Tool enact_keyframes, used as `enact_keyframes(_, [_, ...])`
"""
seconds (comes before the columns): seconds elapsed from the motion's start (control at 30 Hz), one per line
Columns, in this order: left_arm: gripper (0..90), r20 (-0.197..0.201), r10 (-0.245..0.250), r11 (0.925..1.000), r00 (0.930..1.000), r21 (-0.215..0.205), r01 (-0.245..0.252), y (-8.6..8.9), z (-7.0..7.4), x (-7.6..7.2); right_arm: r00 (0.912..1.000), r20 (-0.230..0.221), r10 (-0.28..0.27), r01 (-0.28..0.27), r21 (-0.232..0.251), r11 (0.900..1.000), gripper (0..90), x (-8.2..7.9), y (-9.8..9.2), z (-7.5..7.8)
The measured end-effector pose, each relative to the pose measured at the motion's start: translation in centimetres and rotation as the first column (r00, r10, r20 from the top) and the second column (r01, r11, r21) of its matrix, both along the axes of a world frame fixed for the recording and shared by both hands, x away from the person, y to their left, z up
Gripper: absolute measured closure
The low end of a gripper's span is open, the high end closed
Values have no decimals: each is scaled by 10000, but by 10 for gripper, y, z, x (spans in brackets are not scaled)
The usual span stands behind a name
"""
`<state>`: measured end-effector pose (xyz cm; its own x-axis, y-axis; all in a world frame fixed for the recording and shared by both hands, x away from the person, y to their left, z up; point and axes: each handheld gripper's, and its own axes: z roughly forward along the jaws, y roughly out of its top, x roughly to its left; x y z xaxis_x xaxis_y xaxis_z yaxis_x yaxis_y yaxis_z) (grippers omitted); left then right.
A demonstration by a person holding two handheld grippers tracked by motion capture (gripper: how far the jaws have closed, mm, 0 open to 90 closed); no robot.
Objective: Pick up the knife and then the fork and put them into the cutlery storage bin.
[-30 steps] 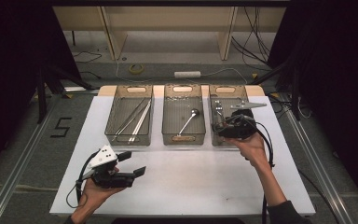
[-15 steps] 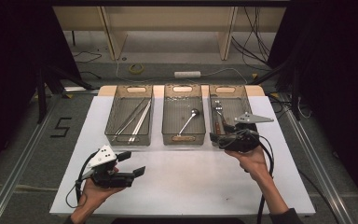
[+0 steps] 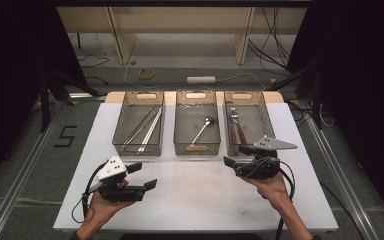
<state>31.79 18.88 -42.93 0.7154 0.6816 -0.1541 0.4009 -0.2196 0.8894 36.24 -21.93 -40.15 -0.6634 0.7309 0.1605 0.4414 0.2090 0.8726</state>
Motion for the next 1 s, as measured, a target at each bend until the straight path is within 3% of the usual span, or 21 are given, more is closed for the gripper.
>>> enact_keyframes(0.63, [199,-42,21,9999,10000,-116,-21,2,0,1,9984,543,146,-170,449,9988,266,-33,-11,-16])
enact_keyframes(1.0, [199,-77,20,9999,10000,-162,-21,2,0,1,9981,609,79,-99,331,9994,222,-47,-15,-23])
